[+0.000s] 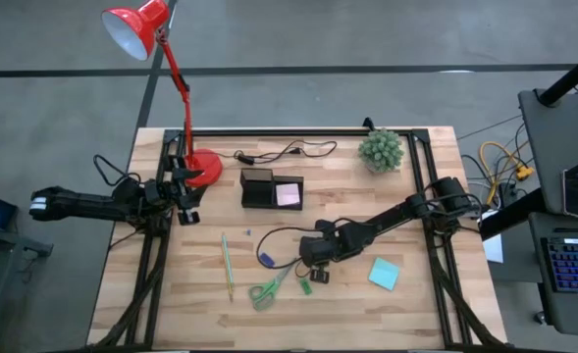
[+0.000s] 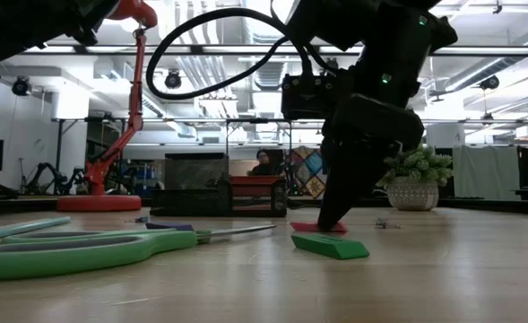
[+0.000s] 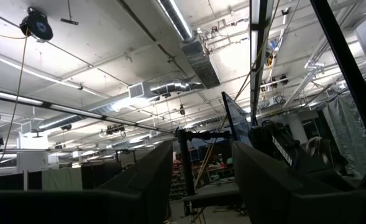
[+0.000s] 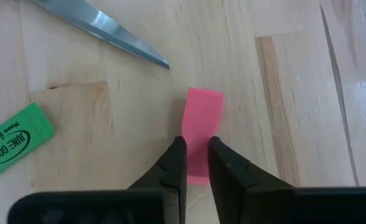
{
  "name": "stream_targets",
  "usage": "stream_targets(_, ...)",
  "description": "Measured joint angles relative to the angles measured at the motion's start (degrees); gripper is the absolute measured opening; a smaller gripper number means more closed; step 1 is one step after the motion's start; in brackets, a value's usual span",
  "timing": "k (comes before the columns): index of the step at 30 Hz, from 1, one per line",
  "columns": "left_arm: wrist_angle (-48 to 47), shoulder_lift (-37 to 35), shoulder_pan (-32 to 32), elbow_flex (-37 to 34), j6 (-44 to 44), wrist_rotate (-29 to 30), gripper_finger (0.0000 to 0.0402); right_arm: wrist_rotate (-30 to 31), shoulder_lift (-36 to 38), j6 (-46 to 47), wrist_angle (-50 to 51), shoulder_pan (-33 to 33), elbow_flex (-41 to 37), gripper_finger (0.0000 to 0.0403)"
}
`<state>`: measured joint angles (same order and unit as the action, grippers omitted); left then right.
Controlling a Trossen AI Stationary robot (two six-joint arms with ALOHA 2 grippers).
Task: Pick and place office supplies into organizer
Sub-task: Put the pink eraser into the black mesh desk organizer
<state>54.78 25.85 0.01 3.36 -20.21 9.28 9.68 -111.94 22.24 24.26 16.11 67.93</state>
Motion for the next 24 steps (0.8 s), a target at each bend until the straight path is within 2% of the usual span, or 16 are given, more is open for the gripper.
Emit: stream_targets(24,-0.1,0.0,0.0,0.0,0.0,0.0,0.0155,0.5,2.8,-0.2,0.9,-0.1,0.1,0.0038)
